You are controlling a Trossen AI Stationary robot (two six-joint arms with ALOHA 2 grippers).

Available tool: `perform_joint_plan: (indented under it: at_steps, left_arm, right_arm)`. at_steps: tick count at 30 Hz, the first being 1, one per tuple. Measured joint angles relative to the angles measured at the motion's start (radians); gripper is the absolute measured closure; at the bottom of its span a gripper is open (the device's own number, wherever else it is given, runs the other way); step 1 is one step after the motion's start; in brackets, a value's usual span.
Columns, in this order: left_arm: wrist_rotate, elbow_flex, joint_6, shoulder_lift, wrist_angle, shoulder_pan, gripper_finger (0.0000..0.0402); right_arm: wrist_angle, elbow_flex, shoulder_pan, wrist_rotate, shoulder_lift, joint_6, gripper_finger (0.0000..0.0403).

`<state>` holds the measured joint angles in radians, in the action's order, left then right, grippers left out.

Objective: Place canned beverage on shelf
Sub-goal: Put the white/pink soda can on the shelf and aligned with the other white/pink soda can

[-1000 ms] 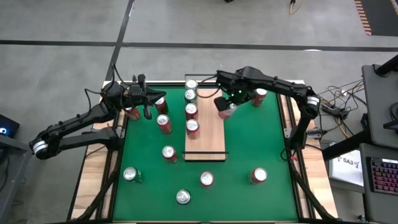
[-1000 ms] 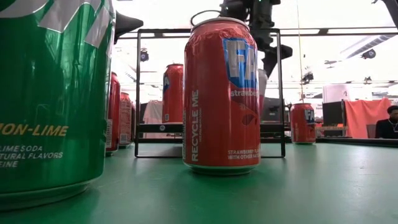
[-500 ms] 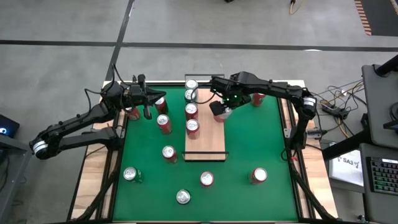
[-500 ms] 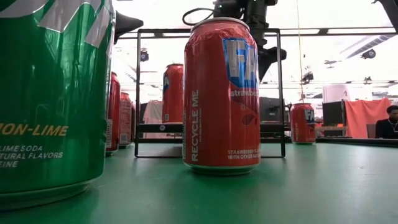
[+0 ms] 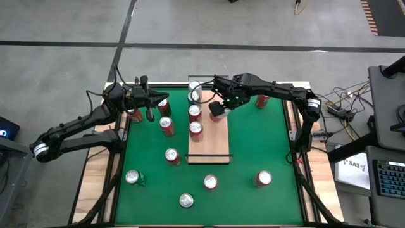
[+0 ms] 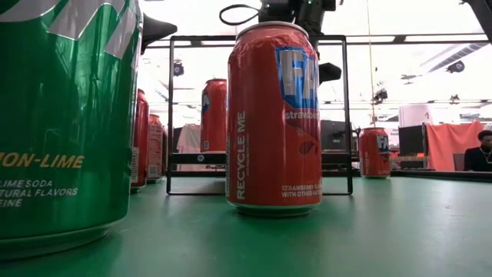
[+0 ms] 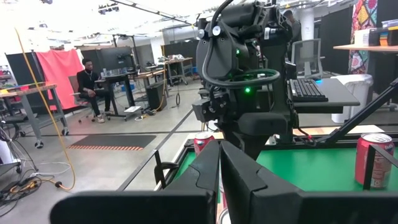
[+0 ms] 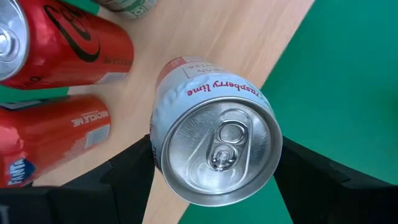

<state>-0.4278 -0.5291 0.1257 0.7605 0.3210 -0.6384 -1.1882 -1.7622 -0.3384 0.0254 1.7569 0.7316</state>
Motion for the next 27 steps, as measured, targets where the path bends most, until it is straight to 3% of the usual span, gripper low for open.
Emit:
perform_joint_plan:
  at_steps: [27]
  left_arm:
    - [0.0,0.0,0.0,0.0,0.0,0.0,0.0402]
  right_arm:
    - [-0.004,0.0,0.0,-0.021,0.001,-0.157,0.0132]
